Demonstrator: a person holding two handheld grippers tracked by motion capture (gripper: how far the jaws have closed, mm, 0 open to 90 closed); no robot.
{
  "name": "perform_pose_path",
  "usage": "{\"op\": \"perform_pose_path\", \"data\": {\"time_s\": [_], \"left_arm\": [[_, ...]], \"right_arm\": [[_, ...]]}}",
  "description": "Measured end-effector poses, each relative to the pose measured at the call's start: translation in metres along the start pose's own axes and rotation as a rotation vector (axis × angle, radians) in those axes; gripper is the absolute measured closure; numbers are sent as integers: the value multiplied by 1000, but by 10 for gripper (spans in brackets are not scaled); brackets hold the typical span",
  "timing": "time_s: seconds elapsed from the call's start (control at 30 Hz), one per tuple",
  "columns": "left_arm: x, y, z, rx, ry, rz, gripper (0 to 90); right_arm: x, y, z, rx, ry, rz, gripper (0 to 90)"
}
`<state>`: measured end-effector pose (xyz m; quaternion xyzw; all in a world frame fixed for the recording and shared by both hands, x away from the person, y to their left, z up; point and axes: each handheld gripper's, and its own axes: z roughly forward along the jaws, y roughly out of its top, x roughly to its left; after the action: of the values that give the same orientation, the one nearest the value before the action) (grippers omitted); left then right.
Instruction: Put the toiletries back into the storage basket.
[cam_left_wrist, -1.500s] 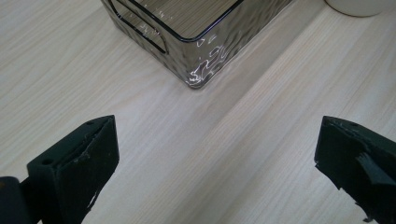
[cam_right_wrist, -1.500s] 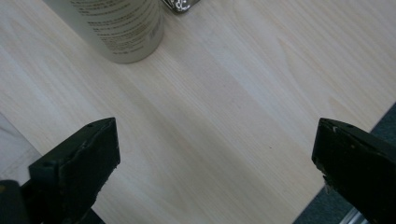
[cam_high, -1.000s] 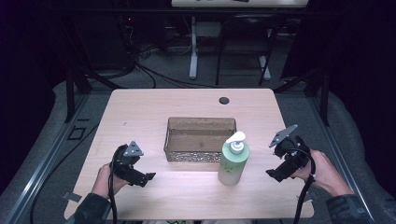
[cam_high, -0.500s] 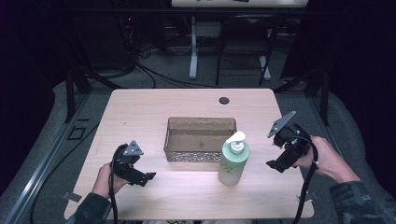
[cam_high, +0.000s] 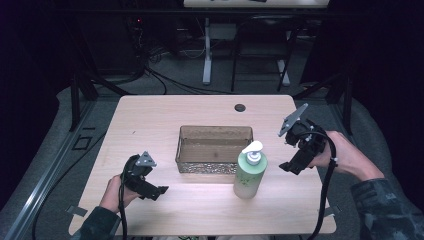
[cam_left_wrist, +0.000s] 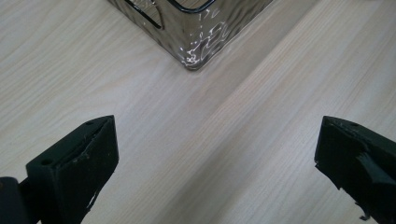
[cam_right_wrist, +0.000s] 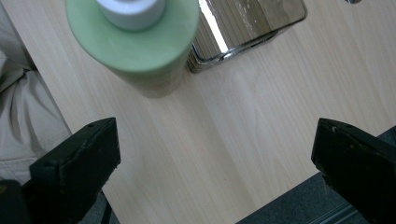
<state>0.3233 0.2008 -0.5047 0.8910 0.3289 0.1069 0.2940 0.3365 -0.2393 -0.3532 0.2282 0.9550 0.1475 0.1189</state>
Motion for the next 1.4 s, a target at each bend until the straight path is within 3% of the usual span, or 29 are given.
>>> {"op": "perform_pose_path", "data": {"time_s": [0.33,0.63,0.87,1.17,1.4], "left_arm": [[0,0,1,9,-7,6,0],[1,-1,2,15,-8,10,0],[1,-1,2,19,-6,16,0],[7,-3,-1,7,15,-19,0],[9,-3,1,16,13,-27,0]], "right_arm": [[3,28,-3,1,18,-71,52],[5,40,-5,-1,18,-105,117],[8,47,-3,-1,41,-162,167],[12,63,-10,3,30,-219,273],[15,74,-9,19,64,-258,349]]}}
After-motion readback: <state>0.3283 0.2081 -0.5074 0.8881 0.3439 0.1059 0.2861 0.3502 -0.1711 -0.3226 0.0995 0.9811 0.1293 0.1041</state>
